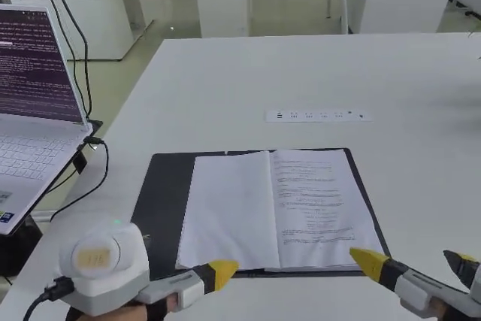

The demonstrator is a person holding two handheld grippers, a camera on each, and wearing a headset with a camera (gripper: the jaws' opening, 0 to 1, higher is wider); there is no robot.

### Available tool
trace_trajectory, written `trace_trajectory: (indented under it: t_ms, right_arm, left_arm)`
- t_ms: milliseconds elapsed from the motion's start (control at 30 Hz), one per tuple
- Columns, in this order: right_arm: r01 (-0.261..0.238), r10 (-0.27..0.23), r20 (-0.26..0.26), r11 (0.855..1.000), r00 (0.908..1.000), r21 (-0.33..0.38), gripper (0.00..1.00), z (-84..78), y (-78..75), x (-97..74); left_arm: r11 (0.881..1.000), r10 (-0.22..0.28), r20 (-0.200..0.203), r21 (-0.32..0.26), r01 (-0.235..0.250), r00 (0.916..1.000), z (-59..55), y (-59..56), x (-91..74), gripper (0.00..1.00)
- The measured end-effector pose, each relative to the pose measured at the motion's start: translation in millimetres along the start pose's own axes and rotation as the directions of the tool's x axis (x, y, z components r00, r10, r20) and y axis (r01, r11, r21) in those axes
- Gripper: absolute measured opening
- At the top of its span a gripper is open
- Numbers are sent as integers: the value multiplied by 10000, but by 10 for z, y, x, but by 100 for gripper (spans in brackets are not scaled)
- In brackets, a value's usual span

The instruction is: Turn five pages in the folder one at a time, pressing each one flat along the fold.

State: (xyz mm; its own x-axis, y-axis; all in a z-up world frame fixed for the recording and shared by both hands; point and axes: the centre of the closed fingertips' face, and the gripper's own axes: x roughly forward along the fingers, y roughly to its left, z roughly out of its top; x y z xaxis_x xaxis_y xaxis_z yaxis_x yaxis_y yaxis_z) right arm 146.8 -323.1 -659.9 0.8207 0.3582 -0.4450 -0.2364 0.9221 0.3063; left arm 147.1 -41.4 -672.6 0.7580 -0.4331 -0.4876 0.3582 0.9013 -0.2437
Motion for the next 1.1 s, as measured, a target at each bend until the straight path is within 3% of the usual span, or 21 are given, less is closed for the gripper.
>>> trace_trajectory:
  t_ms: [167, 333, 533, 600, 667, 800, 967, 1100]
  right_arm:
    - [222, -229, -172, 9991, 9996, -369, 100, -71, -141, -72]
    - [393, -397, -191, 9990, 9990, -209, 100, -121, -221, -143]
    - [487, -487, -18, 9986, 9988, -184, 100, -74, -295, -160]
    - [480, -483, -79, 9984, 9988, -307, 100, -82, -307, -127]
    - [476, -488, -197, 9970, 9986, -604, 100, -103, -310, -98]
    - [127, -203, -584, 9917, 9981, -1277, 100, -183, -242, 0]
    - [-156, 17, -852, 9866, 9964, -1626, 100, -252, -216, 92]
    - [-364, 197, -1037, 9860, 9944, -1625, 100, -317, -199, 153]
  left_arm:
    - [10000, -25, -45, -16, 25, 10000, -20, -48, 6, 95]
    - [9998, 62, -244, 216, -57, 9997, -57, -86, 41, 93]
    - [9994, -68, -393, 334, 82, 9992, -64, -171, 146, 91]
    - [9991, -123, -391, 395, 138, 9992, -72, -216, 205, 91]
    - [9985, -219, -636, 493, 250, 9977, -128, -263, 283, 91]
    - [9963, -436, -905, 701, 501, 9949, -193, -384, 451, 90]
    - [9924, -749, -1067, 897, 846, 9915, -212, -557, 661, 89]
    - [9821, -1092, -994, 1426, 1228, 9890, -191, -718, 888, 84]
